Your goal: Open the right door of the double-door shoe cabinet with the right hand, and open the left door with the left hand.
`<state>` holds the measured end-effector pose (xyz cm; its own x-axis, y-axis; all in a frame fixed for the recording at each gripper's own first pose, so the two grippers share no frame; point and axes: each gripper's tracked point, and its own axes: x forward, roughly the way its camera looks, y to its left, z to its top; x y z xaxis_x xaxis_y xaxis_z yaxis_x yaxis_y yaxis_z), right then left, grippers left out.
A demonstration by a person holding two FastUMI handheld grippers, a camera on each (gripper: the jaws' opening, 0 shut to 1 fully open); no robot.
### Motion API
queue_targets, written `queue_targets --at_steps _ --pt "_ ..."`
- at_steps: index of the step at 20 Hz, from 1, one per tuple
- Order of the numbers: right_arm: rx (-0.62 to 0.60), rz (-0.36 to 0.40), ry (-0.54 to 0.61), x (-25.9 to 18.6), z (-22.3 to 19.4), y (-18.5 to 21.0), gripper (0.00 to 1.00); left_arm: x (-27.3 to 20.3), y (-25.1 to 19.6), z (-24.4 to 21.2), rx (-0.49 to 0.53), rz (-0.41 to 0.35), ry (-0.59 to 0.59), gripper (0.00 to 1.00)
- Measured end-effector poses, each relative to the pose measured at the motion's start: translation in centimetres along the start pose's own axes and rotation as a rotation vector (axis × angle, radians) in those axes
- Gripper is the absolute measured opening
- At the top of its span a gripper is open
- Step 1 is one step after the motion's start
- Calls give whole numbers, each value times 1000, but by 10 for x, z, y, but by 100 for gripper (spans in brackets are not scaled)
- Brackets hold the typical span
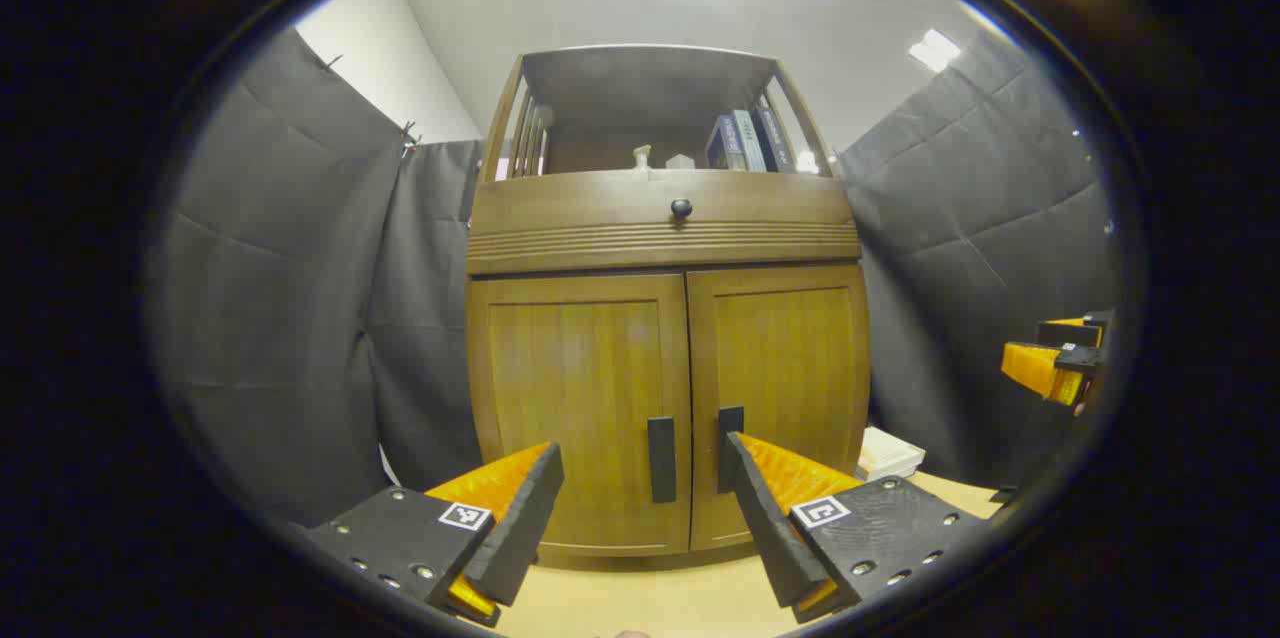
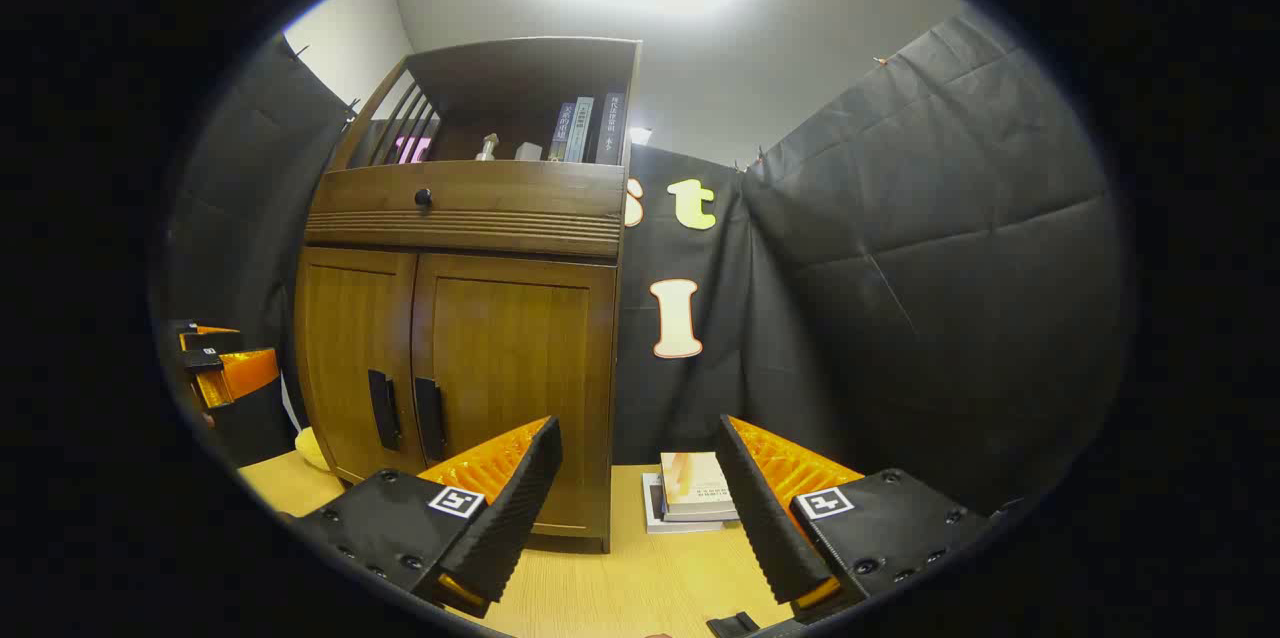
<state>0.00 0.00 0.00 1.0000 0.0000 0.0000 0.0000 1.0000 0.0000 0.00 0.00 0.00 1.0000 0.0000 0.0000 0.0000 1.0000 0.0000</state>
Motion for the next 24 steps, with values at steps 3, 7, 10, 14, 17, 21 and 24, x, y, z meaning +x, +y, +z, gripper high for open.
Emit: queue_targets --at_steps 3,7,10,14,17,21,24 --pt "7 0 -2 -2 -1 -1 97 -3 3 2 -4 7 0 94" --pt "0 5 -6 -3 1 1 96 -5 7 1 -10 15 4 94" --pt "-2 11 -11 -4 2 5 96 -8 8 1 -7 21 3 94" --pt "1 10 -14 -4 2 6 97 -9 10 1 -3 28 3 94" --pt "6 6 -13 -4 2 7 97 -8 13 2 8 32 0 94" --pt "0 10 -16 -3 1 10 96 -8 14 3 11 30 -7 94" --pt "-1 20 -12 -1 1 15 97 -10 16 3 13 32 -7 94"
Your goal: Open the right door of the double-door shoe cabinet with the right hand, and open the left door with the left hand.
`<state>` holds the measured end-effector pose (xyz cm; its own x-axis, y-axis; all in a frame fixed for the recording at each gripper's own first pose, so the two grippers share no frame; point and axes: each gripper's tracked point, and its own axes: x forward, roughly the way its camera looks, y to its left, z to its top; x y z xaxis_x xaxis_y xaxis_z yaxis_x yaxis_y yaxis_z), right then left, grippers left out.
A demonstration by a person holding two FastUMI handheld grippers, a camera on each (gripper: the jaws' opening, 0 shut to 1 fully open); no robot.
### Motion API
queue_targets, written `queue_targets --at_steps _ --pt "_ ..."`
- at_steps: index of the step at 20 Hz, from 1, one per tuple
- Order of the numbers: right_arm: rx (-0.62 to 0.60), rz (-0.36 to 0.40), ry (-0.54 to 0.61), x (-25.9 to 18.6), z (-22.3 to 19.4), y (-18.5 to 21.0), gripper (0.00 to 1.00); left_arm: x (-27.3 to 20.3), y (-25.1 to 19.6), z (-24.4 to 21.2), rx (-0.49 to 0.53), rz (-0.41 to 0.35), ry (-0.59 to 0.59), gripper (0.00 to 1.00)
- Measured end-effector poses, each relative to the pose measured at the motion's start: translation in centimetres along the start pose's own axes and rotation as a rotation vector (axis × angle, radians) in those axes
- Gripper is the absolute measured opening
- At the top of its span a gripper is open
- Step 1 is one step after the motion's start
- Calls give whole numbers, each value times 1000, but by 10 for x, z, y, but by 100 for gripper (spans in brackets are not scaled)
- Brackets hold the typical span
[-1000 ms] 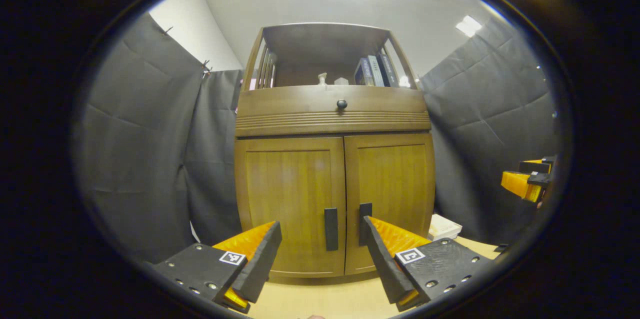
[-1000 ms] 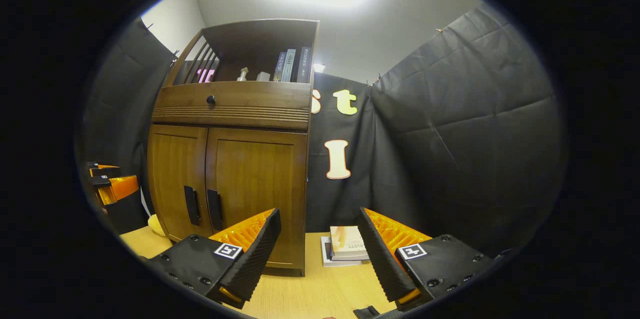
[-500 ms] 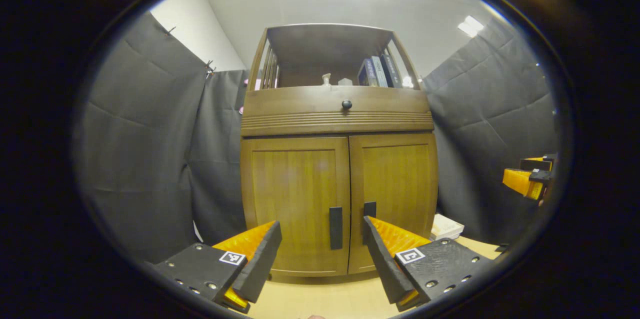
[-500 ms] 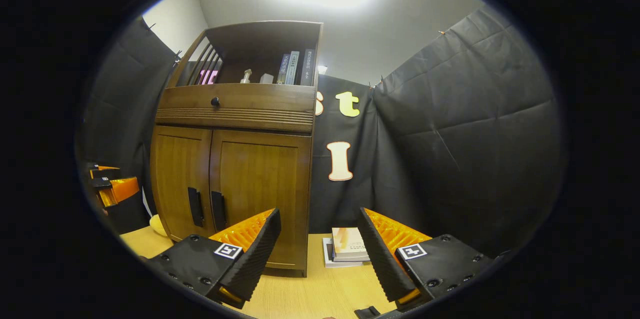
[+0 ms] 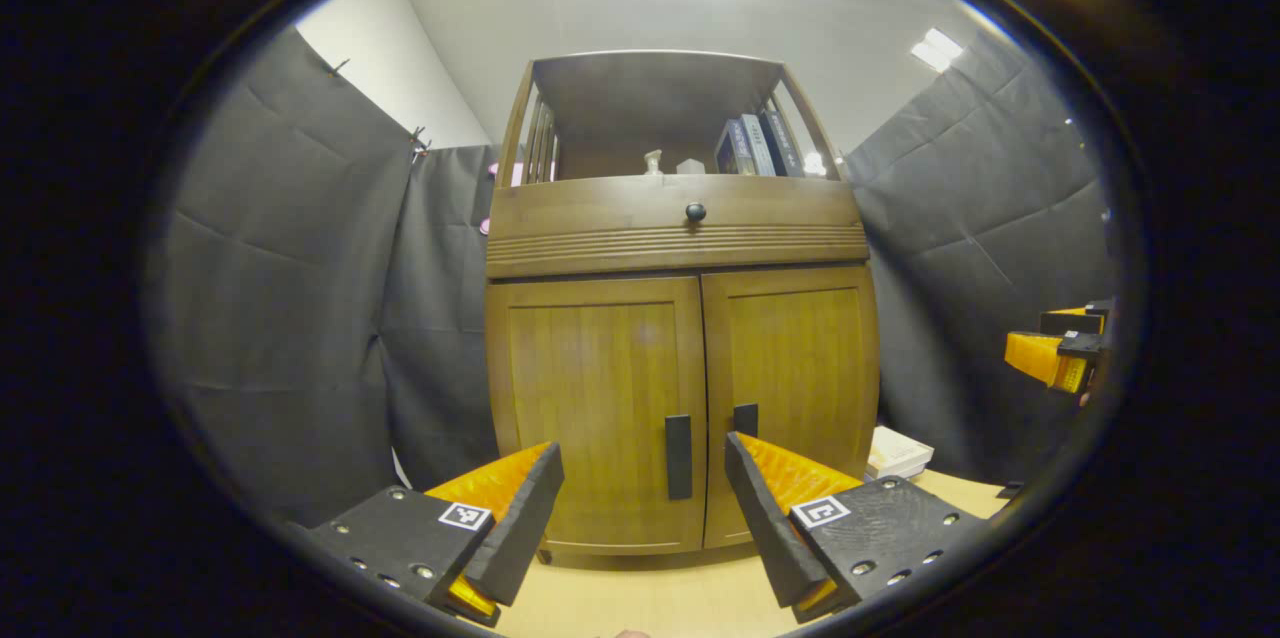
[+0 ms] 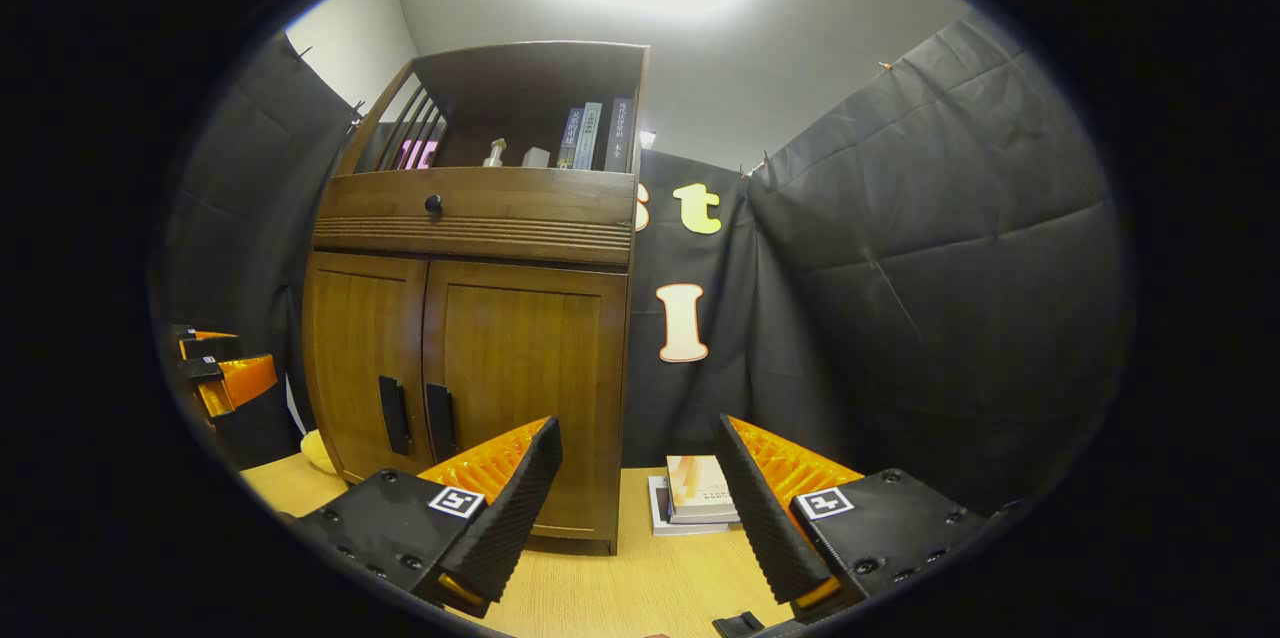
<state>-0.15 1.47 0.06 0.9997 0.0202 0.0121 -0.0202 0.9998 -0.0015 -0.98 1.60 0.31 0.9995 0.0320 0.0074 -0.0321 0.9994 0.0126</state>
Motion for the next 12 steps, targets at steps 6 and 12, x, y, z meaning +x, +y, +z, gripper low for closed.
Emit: queue_targets --at_steps 6,12 --pt "25 44 11 11 -4 20 96 -7 12 -3 22 23 4 94" --pt "57 118 23 39 -5 53 97 -20 27 -13 38 71 13 94"
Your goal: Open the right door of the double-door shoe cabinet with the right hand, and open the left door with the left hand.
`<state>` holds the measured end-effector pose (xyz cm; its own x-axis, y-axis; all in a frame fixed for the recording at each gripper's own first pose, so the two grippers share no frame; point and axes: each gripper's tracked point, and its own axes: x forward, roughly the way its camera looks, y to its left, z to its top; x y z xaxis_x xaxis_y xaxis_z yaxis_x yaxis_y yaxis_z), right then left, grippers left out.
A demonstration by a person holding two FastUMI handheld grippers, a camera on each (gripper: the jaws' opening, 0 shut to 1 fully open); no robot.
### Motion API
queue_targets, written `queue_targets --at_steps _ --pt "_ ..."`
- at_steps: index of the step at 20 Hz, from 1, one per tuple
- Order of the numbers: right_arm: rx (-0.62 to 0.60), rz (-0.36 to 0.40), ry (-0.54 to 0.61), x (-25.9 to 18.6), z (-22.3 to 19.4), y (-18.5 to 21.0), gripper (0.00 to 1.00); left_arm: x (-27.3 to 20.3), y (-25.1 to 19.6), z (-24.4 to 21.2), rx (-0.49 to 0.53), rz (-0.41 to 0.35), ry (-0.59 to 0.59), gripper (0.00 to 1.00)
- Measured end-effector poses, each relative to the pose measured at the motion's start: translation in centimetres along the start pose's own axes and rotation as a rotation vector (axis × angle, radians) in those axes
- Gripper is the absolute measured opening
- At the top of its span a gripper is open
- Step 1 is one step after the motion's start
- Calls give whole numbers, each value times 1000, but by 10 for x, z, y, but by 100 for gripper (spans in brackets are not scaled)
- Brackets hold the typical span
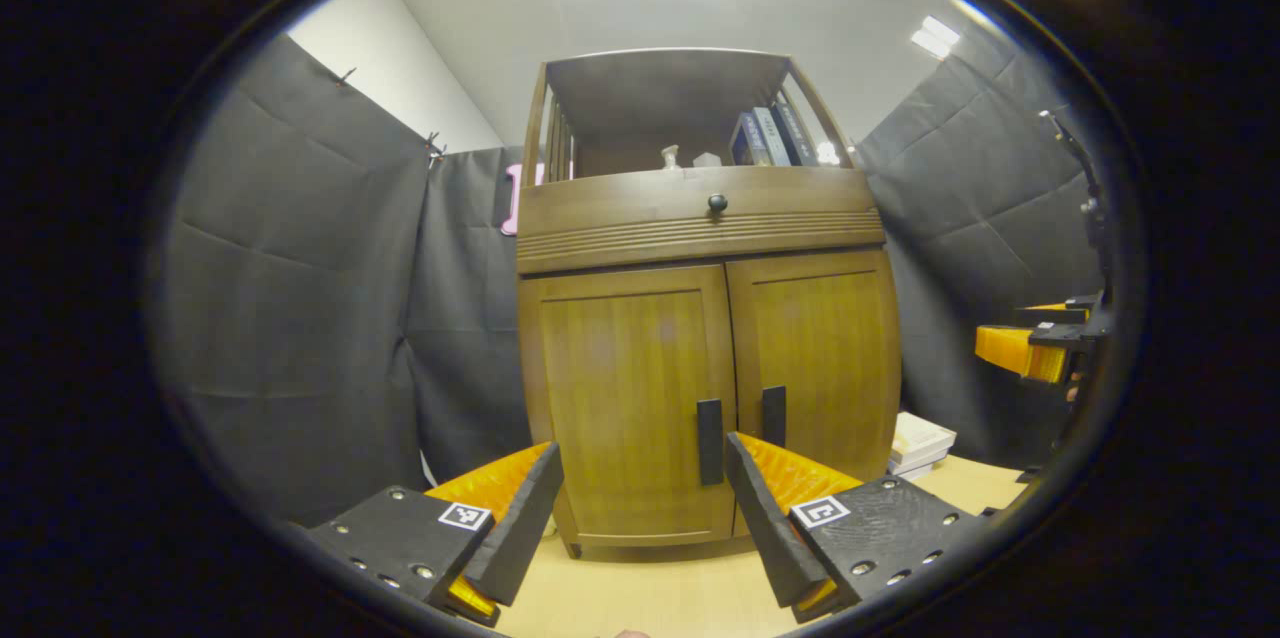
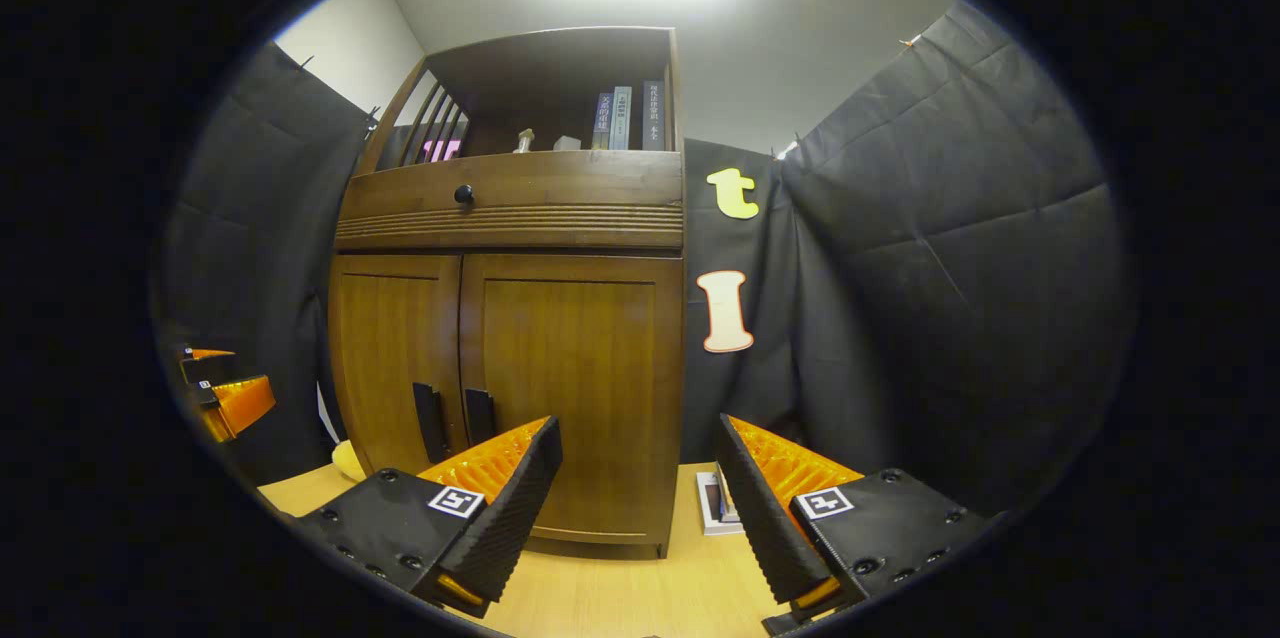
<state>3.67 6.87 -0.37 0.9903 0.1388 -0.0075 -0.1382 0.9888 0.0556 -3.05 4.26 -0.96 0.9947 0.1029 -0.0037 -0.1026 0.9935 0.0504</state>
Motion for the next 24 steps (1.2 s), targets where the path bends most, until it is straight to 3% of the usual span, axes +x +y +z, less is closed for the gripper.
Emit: queue_targets --at_steps 16,24 --pt "72 178 23 117 -26 110 98 -27 60 -9 7 141 11 94" --pt "97 208 79 159 -67 154 98 -49 97 -12 16 220 14 94"
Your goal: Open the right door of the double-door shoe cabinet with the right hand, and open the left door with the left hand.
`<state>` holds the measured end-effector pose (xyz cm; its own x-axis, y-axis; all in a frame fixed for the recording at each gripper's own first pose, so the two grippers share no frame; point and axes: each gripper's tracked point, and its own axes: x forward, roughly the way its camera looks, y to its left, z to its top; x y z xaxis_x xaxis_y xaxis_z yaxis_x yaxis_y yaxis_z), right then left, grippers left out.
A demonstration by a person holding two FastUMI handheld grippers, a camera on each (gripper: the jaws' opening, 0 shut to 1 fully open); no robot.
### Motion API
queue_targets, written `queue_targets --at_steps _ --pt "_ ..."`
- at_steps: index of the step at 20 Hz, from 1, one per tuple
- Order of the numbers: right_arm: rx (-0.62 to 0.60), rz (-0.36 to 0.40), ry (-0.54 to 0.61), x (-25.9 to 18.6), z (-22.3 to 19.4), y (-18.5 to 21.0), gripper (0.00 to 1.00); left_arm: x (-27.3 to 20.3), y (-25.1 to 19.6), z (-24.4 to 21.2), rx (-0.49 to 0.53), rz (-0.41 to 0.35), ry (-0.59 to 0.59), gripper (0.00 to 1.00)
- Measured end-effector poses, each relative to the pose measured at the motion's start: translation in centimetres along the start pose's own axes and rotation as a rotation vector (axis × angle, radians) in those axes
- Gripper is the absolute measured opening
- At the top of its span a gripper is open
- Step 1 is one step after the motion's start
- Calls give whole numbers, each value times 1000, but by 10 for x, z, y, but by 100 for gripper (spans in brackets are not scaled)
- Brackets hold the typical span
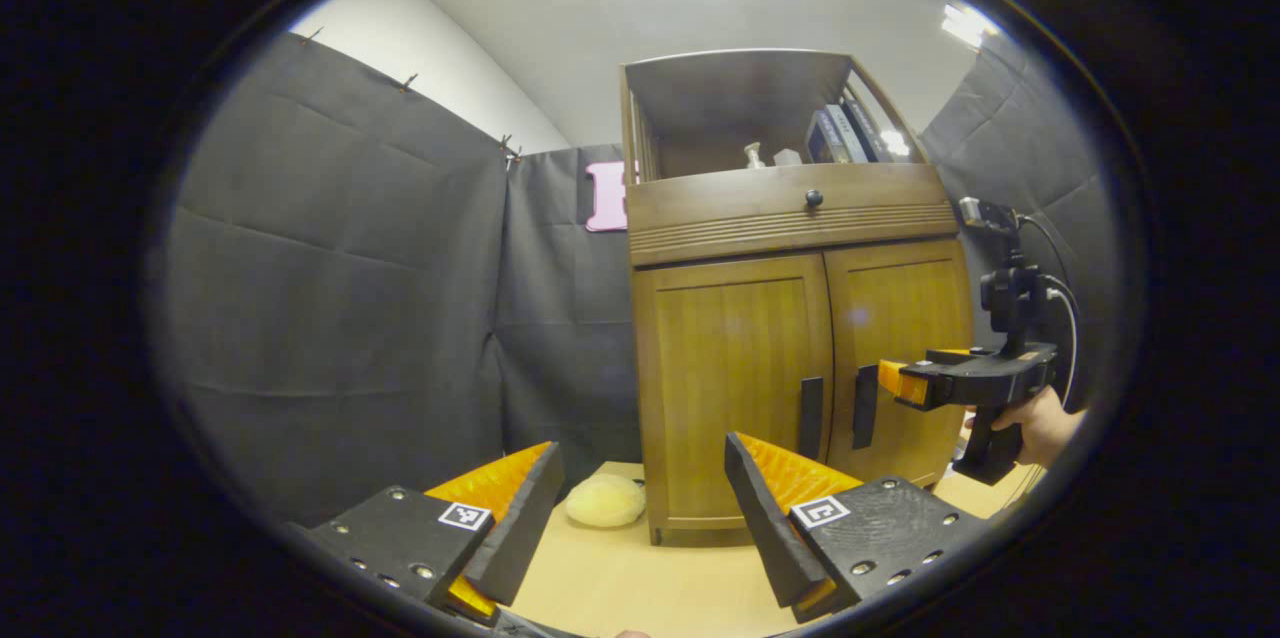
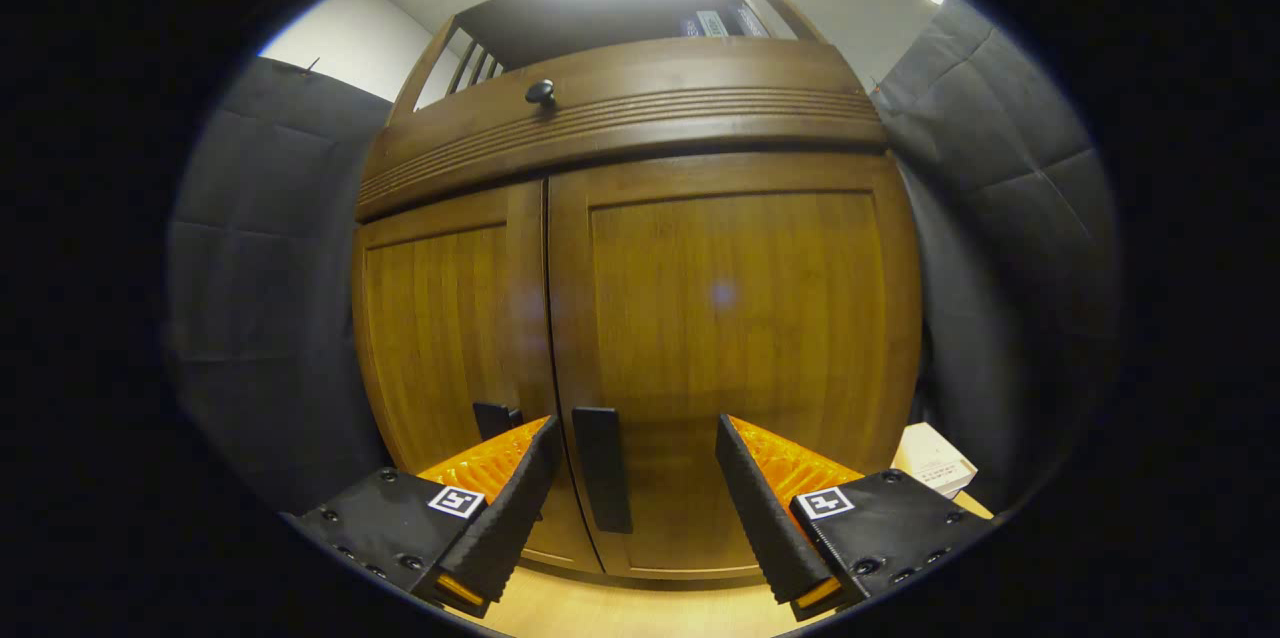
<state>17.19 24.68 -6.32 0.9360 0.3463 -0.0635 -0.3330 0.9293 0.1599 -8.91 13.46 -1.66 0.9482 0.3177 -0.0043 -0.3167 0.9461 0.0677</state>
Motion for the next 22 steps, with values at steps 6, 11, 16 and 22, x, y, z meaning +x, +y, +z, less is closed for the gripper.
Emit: queue_targets --at_steps 6,11,16,22 --pt "2 -2 47 30 -30 10 84 -13 29 0 12 54 0 94" --pt "-11 -11 61 48 -43 17 82 -17 45 -1 20 83 5 94" --pt "1 -20 80 56 -53 21 47 -19 49 -1 24 98 -1 94" --pt "-4 -2 94 52 -55 22 12 -19 48 -1 13 84 -3 94"
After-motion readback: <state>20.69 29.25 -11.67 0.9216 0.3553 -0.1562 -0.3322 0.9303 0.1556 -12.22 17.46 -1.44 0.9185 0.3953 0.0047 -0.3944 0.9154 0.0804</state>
